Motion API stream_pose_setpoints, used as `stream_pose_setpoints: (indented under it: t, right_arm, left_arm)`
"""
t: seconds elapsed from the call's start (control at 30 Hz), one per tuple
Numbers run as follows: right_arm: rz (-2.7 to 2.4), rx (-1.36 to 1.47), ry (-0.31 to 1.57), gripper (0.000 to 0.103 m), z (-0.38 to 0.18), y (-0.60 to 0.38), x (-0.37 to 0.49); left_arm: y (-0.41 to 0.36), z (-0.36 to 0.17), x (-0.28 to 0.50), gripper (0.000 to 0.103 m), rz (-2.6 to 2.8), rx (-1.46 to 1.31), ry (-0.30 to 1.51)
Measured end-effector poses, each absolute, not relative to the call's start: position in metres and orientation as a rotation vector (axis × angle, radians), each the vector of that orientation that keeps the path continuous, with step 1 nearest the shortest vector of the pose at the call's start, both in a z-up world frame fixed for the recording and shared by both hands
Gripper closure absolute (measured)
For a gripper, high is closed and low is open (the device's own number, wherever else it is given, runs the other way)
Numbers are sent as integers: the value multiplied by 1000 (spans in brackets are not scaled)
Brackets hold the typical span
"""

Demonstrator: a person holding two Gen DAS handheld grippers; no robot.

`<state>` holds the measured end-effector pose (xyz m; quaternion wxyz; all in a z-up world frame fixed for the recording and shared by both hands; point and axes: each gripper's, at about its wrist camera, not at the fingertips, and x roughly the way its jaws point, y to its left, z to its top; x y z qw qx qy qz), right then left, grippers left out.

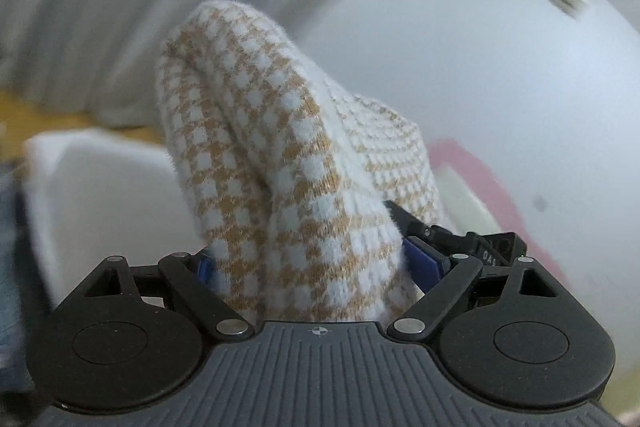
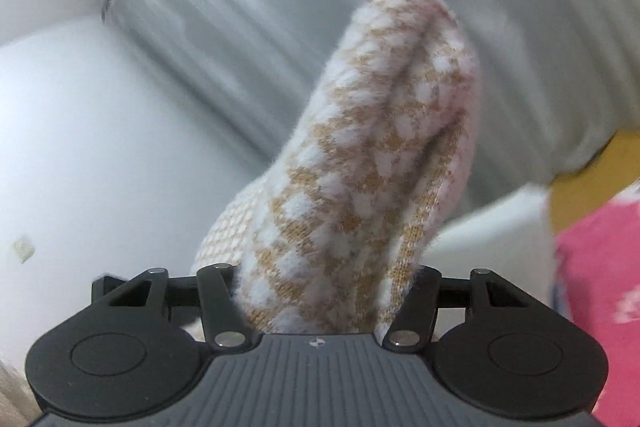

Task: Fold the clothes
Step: 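Carry the held cardigan to the clothes stack and open both grippers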

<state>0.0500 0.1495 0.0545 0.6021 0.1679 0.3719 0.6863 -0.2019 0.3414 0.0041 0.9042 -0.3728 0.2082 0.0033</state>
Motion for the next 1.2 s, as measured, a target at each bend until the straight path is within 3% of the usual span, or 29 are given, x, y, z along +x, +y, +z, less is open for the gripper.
stream_pose_setpoints:
  t: [0.1,0.17,0.23,0.5,0.57,0.6,0.67,0.73,0.9,1.07,1.17,1.2]
  right_arm:
    - [1533,345,1104,34,-19,204,70]
    - [1495,358,1196,34,-53,223,77]
    - [1508,390,1139,30,-40,221,75]
    - [1512,279,1028,33,11,231,84]
    - [1489,250,1062,27,6,236,87]
    - [1479,250,1097,18,-1,236,88]
    - [1476,272,1152,15,-15,230,96]
    - [1463,323,1156,6,-16,220,105]
    - [1368,400,1126,2,-12,177,123]
    - [1303,411,935,5,19,126,121]
    - [1266,409,778,20,37,97,92]
    - [1266,391,728,30,43,93,80]
  left_arm:
    - [367,-74,-191,15,180,-872,597]
    - [374,-99,-196,14,196,-970,552]
    - [368,-94,-195,13,182,-957,503]
    - [358,-73,-157,15,126,-966,458]
    - [362,-85,-147,15,119,-969,498]
    - [365,-90,-146,14,117,-967,523]
    - [365,-91,-144,13,112,-981,548]
    - [368,-85,-147,13,102,-1017,544]
    - [388,-72,-171,15,107,-1217,476]
    - [374,0,-176,16,169,-945,403]
    - [340,20,-141,18,163,-669,455]
    - [328,17,-128,19,166,-578,495]
